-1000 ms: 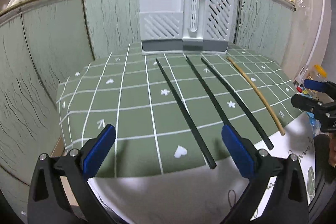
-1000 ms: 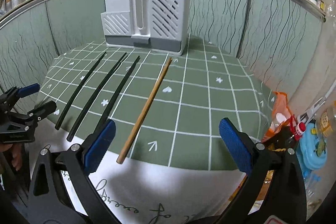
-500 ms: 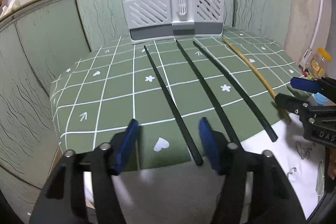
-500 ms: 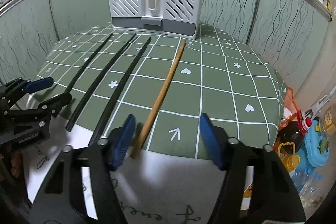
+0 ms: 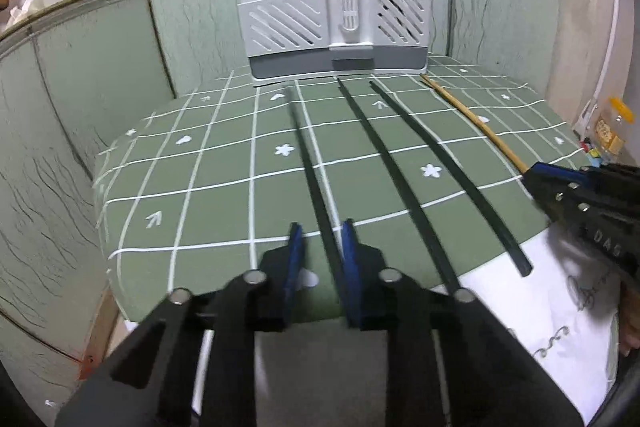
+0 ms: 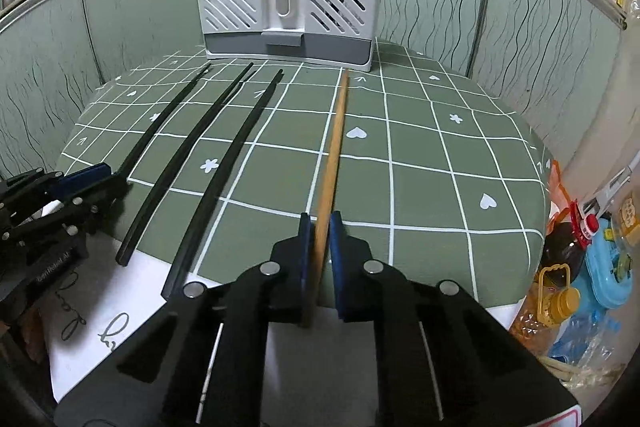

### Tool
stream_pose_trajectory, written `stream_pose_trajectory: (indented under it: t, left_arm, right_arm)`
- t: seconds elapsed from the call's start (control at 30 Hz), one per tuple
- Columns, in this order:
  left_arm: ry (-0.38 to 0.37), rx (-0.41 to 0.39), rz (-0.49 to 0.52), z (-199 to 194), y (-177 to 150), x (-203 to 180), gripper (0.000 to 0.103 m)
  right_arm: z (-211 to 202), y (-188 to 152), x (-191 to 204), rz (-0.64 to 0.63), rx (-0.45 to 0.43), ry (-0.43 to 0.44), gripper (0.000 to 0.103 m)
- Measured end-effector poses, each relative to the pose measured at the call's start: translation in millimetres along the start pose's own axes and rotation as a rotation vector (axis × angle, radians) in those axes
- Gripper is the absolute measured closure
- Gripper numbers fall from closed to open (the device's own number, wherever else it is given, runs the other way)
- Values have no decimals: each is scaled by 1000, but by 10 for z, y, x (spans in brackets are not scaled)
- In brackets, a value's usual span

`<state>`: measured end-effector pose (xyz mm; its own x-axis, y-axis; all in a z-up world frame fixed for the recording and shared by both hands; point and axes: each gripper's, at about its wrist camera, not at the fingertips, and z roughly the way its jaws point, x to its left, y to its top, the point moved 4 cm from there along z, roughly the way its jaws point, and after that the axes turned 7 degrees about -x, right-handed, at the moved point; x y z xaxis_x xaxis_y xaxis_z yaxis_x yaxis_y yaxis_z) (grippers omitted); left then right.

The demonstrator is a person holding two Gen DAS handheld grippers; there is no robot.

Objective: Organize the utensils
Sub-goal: 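Grasp a black chopstick with the left gripper while the right gripper grasps the last wooden chopstick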

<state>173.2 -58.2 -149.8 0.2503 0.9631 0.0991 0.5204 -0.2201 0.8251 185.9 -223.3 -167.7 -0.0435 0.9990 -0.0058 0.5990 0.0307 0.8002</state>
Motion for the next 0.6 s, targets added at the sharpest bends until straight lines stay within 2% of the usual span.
stream_pose_trajectory:
  t: [0.03,0.6]
  left_arm:
    - [14,-3,2,1,-4,18,95]
    - [-23,-28,-70,-158,128,243,95]
  right_arm:
    - [5,7,-11,5,3,2,97]
    - [-172,146,-110,25,5,36,97]
